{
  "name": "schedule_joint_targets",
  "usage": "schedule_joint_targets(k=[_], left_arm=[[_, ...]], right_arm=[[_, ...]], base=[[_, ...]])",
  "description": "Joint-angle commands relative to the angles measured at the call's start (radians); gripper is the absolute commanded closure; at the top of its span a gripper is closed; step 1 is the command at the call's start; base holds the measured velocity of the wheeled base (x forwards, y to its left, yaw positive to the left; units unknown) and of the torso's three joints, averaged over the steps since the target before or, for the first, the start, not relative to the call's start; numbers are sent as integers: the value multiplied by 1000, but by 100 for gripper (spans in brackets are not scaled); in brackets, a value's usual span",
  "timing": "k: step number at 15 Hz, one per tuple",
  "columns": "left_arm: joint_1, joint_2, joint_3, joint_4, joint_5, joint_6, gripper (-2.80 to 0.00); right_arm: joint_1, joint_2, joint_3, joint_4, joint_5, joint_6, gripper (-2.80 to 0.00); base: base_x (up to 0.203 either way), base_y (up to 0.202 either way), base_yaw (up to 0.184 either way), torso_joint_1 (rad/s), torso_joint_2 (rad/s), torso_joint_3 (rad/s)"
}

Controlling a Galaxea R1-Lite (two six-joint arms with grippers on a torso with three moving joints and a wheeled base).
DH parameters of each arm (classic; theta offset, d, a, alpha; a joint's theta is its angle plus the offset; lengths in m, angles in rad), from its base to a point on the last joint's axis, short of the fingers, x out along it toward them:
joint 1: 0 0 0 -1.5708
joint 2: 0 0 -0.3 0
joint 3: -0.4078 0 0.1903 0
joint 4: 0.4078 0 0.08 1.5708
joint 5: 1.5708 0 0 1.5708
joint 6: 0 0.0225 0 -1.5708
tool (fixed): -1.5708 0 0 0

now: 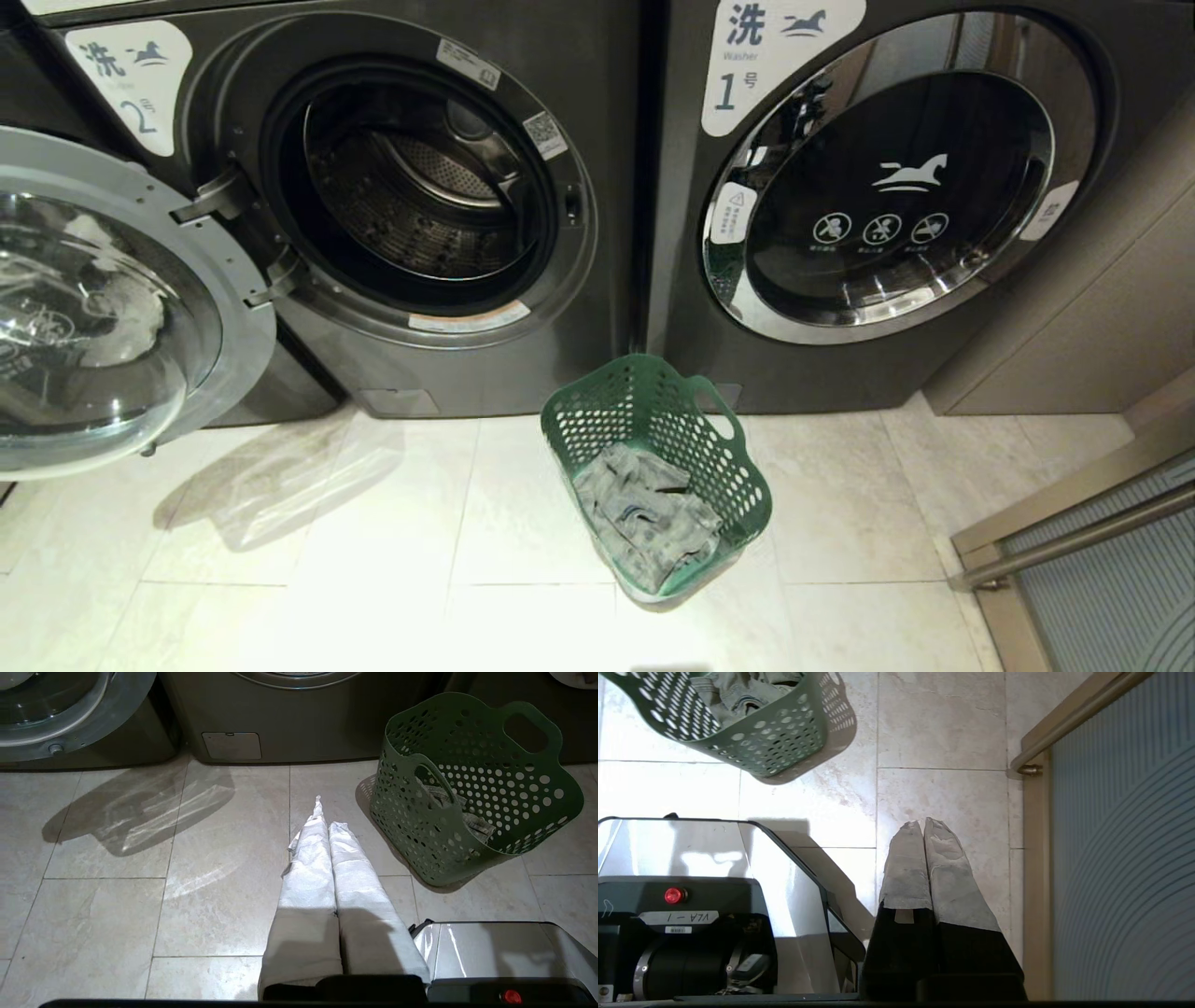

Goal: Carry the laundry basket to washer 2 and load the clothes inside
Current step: Place the clothes into the washing machine

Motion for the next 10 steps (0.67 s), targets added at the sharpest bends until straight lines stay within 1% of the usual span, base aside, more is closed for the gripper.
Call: schedule_joint_targets(k=[1, 3, 4, 10], left_arm=[[0, -1, 2, 0, 0, 0, 0], [0, -1, 2, 0, 0, 0, 0], [0, -1, 2, 0, 0, -1, 0], [0, -1, 2, 0, -2, 5, 0]], right_arm=[[0, -1, 0, 1, 0, 1, 0], [0, -1, 0, 1, 0, 1, 0], [0, -1, 0, 1, 0, 1, 0], [0, -1, -1, 1, 1, -5, 0]], base=[[0, 196, -1, 2, 4, 6], [0, 168, -3, 1, 7, 2], [0, 87, 1, 3, 2, 2], [0, 0, 0, 0, 0, 0]])
